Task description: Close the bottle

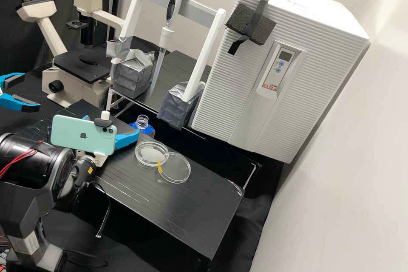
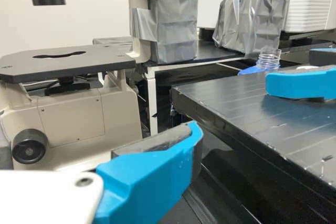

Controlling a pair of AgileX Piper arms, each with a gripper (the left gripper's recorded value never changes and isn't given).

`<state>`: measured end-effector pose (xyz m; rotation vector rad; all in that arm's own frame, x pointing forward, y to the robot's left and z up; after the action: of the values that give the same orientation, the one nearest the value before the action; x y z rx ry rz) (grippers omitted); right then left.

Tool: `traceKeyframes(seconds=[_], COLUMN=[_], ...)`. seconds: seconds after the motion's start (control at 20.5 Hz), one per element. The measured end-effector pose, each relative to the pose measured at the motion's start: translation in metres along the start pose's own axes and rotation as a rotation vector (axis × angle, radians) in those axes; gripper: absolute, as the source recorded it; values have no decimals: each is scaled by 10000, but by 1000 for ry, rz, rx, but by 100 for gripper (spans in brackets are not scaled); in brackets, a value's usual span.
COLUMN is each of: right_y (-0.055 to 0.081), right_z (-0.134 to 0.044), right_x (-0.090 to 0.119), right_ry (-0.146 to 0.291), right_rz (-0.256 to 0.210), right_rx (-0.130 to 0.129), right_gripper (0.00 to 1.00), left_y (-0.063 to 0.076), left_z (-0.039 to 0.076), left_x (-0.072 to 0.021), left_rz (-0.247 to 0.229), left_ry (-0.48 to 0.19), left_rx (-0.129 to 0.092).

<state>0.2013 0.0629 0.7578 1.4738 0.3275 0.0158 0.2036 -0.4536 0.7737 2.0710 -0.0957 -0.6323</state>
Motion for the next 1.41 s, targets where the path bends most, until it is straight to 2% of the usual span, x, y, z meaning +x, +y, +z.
traceKeyframes(seconds=[0.2, 0.44, 1.12, 1.41], right_y=[5, 1, -59, -74], right_z=[-2, -17, -89, -83], right_x=[-20, -20, -26, -42], right_ry=[7, 17, 54, 52], right_rz=[9, 10, -22, -30], right_rx=[29, 28, 27, 26], right_gripper=[0, 0, 0, 0], left_y=[-3, -4, -4, -4], left_z=[13, 16, 16, 16], left_x=[5, 6, 6, 6], left_rz=[-2, -2, -2, -2], left_ry=[-7, -8, -8, -8], left_rx=[0, 22, 22, 22])
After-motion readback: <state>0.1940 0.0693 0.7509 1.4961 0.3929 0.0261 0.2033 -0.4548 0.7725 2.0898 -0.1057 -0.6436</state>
